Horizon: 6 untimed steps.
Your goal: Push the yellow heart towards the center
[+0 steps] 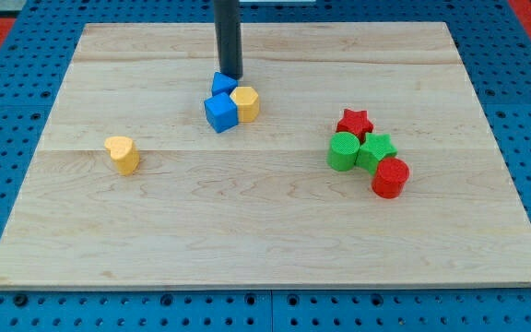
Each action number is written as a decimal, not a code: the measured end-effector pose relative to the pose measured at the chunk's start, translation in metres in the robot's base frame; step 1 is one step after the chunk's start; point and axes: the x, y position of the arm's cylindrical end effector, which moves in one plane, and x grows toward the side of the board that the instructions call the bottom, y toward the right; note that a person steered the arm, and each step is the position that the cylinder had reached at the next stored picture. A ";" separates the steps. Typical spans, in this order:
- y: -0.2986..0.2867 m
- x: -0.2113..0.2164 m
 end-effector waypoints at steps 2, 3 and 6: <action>-0.187 0.052; -0.241 0.146; -0.129 0.186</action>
